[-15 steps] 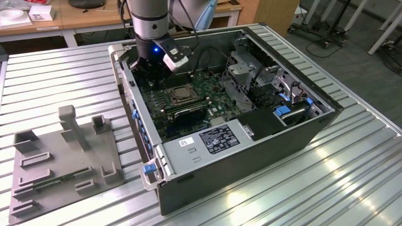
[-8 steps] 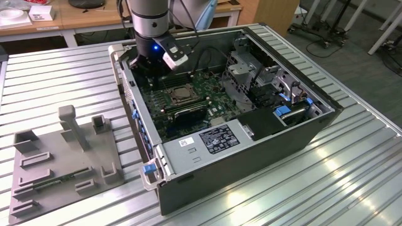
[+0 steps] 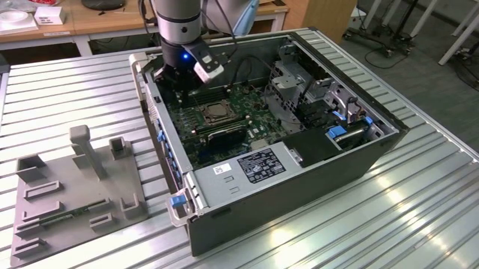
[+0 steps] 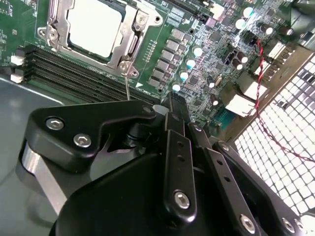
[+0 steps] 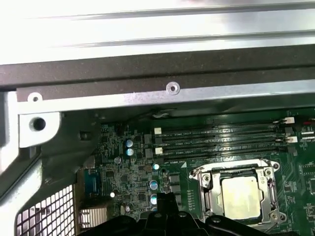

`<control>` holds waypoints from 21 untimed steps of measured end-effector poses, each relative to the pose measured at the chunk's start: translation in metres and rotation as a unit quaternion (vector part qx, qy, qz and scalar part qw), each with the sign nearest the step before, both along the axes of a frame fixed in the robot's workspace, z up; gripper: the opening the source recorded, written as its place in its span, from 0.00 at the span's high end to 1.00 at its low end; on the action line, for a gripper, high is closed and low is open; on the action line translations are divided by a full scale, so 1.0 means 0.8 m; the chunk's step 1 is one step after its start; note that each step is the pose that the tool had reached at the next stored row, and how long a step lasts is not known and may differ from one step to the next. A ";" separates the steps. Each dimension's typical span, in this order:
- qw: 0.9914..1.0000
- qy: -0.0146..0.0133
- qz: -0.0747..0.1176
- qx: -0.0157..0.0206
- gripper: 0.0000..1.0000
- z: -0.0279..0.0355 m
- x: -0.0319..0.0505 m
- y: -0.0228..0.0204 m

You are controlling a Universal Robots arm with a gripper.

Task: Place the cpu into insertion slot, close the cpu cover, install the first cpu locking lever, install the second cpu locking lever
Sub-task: 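Install the first cpu locking lever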

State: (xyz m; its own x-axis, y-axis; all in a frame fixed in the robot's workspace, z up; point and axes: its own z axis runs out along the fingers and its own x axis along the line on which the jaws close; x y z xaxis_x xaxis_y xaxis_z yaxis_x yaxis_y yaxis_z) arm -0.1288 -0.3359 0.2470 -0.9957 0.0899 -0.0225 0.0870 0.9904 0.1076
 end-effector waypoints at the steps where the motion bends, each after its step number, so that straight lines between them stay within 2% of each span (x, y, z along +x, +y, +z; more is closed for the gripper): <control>1: 1.000 0.000 0.000 0.001 0.89 0.0015 0.000 0.0000; 3: 1.000 0.000 0.000 0.004 0.89 0.0043 0.000 0.0000; 4: 1.000 0.000 0.000 0.008 0.89 0.0044 0.000 0.0000; 8: 0.999 0.000 0.000 0.041 0.89 0.0046 0.000 0.0001; 11: 0.999 0.000 0.000 0.046 0.89 0.0045 0.000 0.0000; 15: 0.998 0.000 0.000 0.062 0.89 0.0045 0.002 0.0001; 16: 0.998 0.000 0.000 0.064 0.89 0.0046 0.002 0.0001; 21: 0.998 0.000 0.000 0.064 0.89 0.0045 0.011 0.0001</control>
